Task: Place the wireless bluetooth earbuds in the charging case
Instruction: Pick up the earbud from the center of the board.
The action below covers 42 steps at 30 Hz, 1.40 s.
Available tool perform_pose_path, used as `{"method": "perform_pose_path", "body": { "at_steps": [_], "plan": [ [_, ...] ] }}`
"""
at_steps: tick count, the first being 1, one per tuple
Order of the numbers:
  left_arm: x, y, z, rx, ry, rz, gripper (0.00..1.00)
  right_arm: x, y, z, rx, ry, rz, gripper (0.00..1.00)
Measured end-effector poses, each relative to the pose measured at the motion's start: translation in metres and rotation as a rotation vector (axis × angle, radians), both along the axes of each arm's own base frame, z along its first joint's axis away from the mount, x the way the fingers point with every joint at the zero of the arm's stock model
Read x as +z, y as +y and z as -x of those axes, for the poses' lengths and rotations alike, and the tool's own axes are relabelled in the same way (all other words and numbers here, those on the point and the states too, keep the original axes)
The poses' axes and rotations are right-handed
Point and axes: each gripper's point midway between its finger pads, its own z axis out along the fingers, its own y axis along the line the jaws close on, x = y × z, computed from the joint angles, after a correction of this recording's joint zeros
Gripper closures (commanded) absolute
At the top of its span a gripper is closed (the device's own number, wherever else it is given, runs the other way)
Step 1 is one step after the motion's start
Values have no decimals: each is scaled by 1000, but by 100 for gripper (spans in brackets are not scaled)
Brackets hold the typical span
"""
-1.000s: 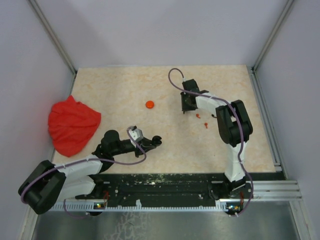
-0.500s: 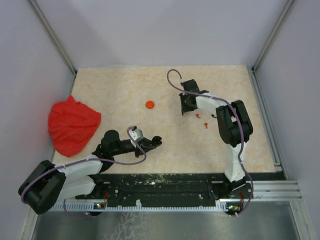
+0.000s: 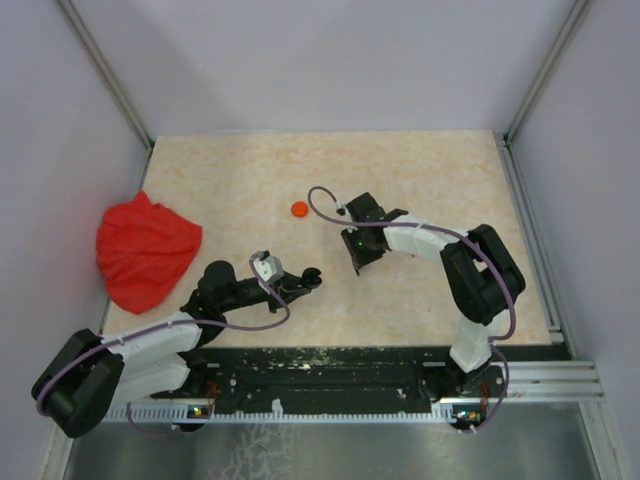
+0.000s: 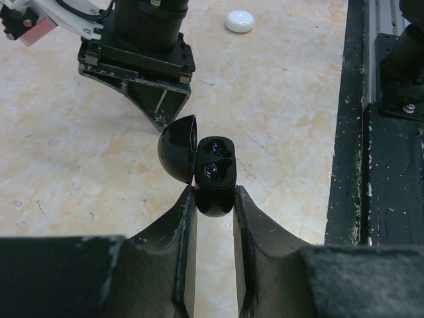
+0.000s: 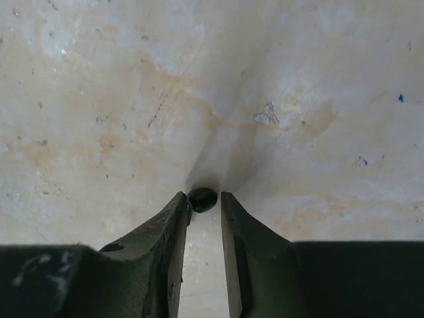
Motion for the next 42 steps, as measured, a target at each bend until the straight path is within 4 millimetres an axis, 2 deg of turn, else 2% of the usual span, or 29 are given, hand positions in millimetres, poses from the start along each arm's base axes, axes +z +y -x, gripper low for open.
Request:
{"method": "perform_pose_path", "body": {
  "at_steps": [3, 10, 20, 38, 42],
  "plan": [
    [0, 0, -1, 5, 1, -1, 99, 3, -7, 10, 6, 11, 18, 66],
    [-1, 1, -3, 19, 2, -4, 99, 13, -17, 14, -35, -3, 65, 61],
    [-4, 3, -4, 33, 13, -15, 99, 11, 4, 32, -14, -9, 89, 57],
    [-1, 4, -5, 41, 5, -9, 99, 5, -31, 17, -106, -47, 211, 57],
    [-1, 4, -5, 41, 5, -10, 99, 3, -31, 22, -90, -27, 185, 57]
  ]
}}
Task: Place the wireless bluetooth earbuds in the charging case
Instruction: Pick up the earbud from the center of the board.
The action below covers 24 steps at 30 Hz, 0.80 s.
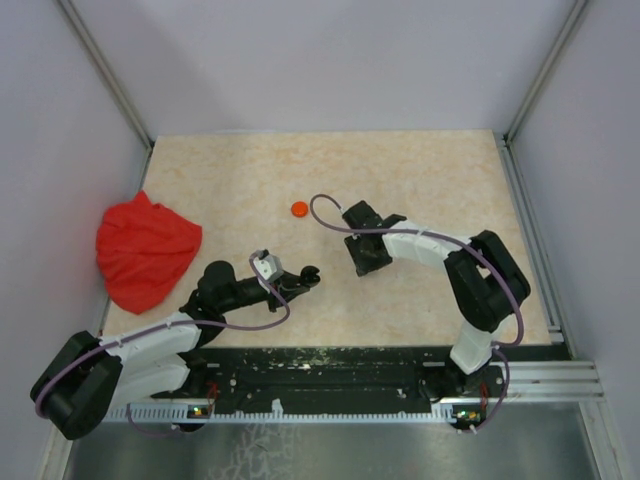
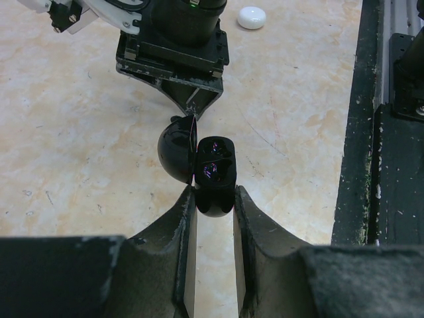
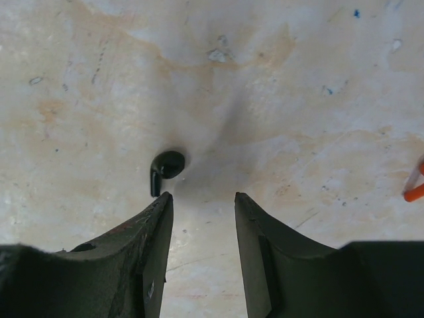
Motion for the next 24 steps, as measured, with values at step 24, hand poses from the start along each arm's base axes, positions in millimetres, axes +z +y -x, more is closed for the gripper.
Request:
{"method": "perform_pose_path", "body": {
  "at_steps": [24],
  "plan": [
    [0, 0, 0, -1, 1, -1, 99, -7, 11, 3, 30, 0, -22, 56]
  ]
}}
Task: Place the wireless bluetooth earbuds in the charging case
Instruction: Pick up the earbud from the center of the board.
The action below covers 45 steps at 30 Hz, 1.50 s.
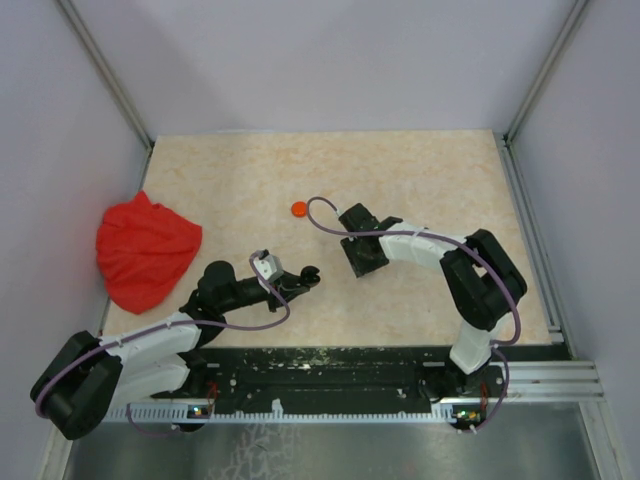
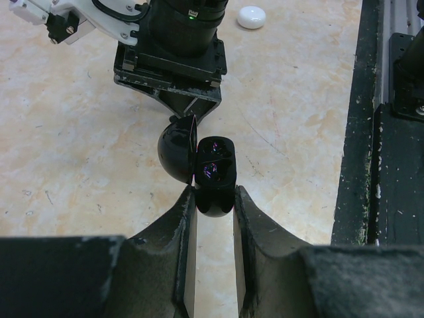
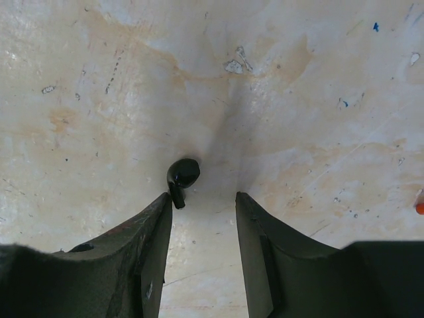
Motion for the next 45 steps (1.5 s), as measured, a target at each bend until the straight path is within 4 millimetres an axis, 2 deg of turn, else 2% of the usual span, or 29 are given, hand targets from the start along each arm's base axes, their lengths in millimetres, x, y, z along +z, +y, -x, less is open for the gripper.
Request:
{"method": "perform_pose_path", "body": {
  "at_steps": [9, 16, 21, 30, 36, 45],
  "plan": [
    [-1, 0, 0, 0, 2, -2, 99, 2, -4, -3, -10, -7, 7, 57],
    [-1, 0, 0, 0, 3, -2, 99, 9, 10, -1, -13, 4, -77, 63],
    [-1, 0, 0, 0, 3, -2, 99, 9, 12, -2, -67, 2, -96, 67],
    [-1, 0, 0, 0, 5, -4, 99, 12, 20, -12, -150, -29, -146, 68],
    [-2, 0, 1, 0, 9, -7, 99, 2, 18, -13, -182, -21, -130, 74],
    [-3, 0, 1, -5, 12, -9, 100, 2, 17, -16, -200, -31, -127, 85]
  ]
}}
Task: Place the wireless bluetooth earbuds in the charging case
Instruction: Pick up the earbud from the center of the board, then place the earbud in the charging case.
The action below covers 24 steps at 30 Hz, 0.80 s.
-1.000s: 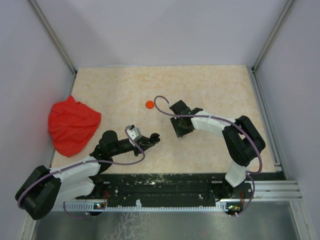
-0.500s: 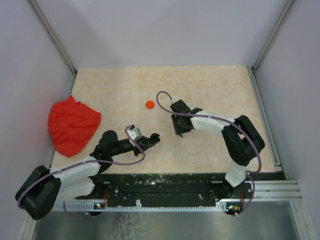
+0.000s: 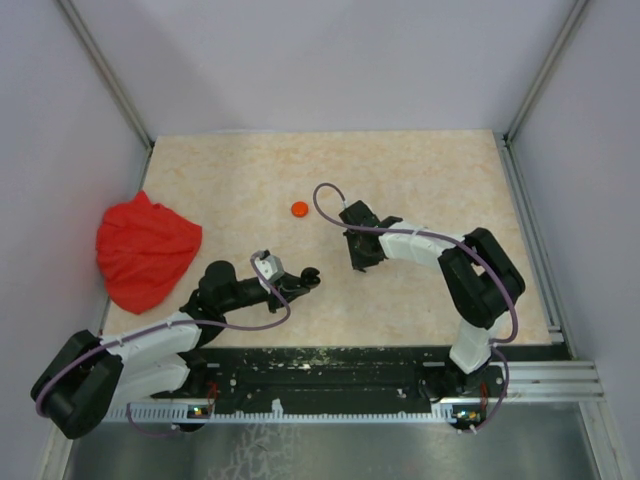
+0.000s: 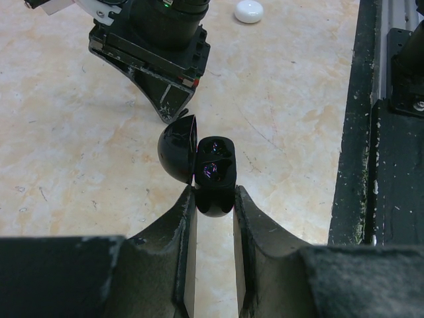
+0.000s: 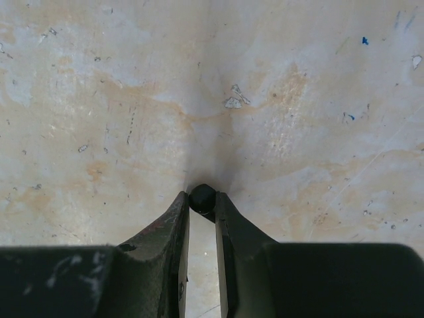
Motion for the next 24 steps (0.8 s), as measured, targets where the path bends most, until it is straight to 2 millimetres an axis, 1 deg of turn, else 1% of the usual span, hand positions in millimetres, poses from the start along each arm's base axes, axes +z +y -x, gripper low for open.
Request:
{"method": "perform_pose_path", "body": {
  "at_steps": [7, 10, 12, 19, 24],
  "plan": [
    [-1, 0, 0, -1, 6, -1, 99, 4, 2, 1, 24, -4, -8, 87],
    [3, 0, -2, 7, -6, 19, 99, 19, 6, 1, 50, -28, -45, 87],
    [5, 3, -3, 18, -15, 41, 99, 39, 12, 0, 72, -63, -90, 88],
    [5, 10, -10, 51, 0, 107, 99, 122, 39, 6, 184, -213, -323, 88],
    [21, 10, -14, 38, -15, 182, 99, 174, 57, 21, 289, -291, -483, 88]
  ]
}}
